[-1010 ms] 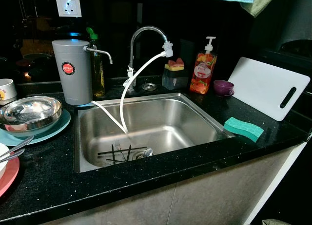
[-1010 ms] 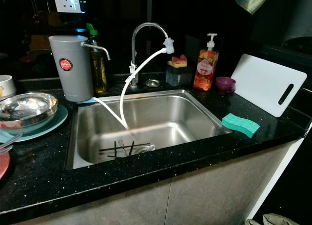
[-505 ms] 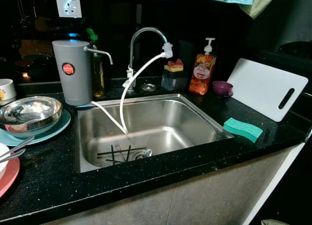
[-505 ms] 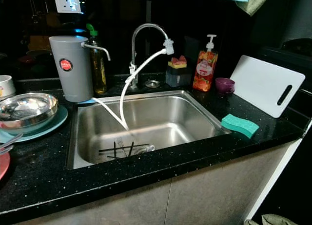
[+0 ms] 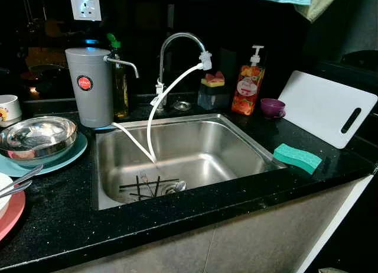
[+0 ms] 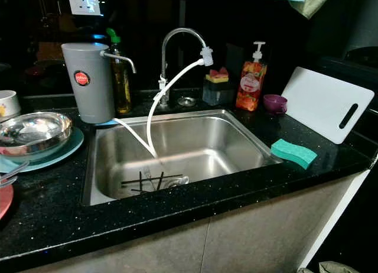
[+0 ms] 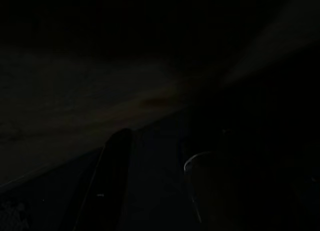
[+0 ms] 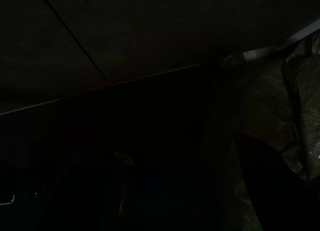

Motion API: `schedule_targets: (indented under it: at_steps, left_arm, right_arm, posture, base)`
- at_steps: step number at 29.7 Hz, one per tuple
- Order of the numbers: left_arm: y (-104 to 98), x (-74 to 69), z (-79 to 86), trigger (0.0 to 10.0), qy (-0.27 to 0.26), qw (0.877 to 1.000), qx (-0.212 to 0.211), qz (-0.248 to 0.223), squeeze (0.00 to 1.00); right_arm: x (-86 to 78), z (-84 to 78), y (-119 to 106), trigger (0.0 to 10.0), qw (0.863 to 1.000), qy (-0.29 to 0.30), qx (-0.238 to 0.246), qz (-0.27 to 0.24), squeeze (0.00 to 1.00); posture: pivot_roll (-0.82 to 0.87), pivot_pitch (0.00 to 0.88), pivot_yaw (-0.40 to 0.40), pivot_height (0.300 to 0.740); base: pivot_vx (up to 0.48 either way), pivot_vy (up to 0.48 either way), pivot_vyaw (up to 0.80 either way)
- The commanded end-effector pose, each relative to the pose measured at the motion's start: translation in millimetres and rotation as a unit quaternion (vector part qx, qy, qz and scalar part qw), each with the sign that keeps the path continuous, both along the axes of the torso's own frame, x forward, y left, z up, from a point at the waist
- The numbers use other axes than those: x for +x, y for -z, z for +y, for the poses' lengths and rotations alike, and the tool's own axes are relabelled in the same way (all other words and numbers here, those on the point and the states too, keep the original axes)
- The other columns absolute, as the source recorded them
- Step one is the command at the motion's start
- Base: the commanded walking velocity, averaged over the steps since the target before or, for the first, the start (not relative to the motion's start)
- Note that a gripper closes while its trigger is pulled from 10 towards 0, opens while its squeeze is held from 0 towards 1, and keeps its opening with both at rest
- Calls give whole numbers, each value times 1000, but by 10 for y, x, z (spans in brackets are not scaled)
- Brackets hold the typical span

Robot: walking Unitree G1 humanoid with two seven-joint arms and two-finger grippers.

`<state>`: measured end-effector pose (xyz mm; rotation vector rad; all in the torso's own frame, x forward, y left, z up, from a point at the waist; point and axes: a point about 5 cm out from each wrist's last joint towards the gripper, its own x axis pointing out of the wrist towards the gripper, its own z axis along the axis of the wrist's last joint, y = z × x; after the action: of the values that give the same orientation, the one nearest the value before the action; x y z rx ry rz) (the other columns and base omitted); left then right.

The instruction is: Kitchen organization

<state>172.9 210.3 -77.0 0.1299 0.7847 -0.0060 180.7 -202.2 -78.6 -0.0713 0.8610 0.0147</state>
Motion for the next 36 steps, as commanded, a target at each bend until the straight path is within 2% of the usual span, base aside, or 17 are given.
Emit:
schedule_targets:
  at_steps: [1, 29, 33, 36]
  left_arm:
    - [8, -4, -25, 10000, 8, 1000, -1, 4, 0]
    - [33, -48, -3, 10000, 8, 1000, 4, 17, 0]
    - [44, -74, 14, 10000, 10, 1000, 9, 24, 0]
    - [57, -106, 26, 10000, 10, 999, 11, 30, 0]
  right_arm:
    - [-23, -29, 10, 10000, 1000, -2, -7, 7, 0]
    - [-74, -31, 35, 10000, 1000, -1, -9, 15, 0]
    - [-106, -38, 50, 10000, 1000, -4, -15, 23, 0]
    - [-195, -63, 89, 10000, 999, -8, -23, 41, 0]
  posture:
    - [42, 8, -79, 740]
    - [43, 15, -77, 740]
    - [43, 15, -77, 740]
    - [47, 13, -76, 740]
  base:
    - [0, 0, 0]
    - [0, 0, 0]
    - [0, 0, 0]
    - [0, 0, 0]
